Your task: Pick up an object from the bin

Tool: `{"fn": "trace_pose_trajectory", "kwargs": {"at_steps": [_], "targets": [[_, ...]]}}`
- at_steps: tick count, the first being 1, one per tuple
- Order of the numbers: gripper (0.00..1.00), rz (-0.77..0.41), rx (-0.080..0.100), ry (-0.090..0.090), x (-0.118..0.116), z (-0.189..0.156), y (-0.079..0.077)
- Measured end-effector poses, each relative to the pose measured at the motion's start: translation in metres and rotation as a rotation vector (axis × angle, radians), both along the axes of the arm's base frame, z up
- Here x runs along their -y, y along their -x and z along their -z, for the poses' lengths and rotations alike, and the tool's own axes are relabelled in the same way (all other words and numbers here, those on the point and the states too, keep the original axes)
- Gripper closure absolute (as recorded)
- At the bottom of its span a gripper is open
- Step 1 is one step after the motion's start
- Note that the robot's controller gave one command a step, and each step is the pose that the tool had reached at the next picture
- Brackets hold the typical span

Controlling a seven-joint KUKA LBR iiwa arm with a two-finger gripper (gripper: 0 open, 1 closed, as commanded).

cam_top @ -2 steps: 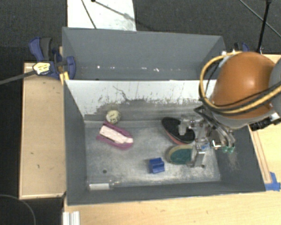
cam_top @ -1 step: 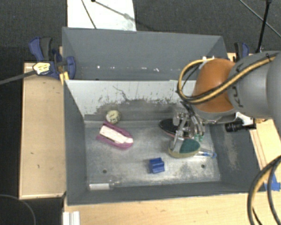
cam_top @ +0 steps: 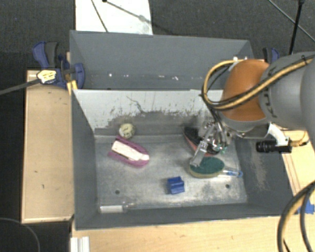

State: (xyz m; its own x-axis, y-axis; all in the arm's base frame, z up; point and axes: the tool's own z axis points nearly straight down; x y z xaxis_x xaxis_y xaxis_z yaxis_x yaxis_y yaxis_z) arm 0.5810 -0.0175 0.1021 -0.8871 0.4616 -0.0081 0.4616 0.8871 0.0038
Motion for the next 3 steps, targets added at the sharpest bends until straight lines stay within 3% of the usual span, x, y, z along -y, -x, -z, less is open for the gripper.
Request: {"fn": "trace_pose_trajectory", "kwargs": {"at_steps": [1, 2, 3], "targets": [[0.0, 0.144, 0.002, -0.002, 0.006, 0.001, -0.001], [0.0, 0.738, 0.013, -0.006, -0.012, 0.026, -0.004], [0.0, 0.948, -0.004, -0.003, 0.034, 0.032, -0.003]]}}
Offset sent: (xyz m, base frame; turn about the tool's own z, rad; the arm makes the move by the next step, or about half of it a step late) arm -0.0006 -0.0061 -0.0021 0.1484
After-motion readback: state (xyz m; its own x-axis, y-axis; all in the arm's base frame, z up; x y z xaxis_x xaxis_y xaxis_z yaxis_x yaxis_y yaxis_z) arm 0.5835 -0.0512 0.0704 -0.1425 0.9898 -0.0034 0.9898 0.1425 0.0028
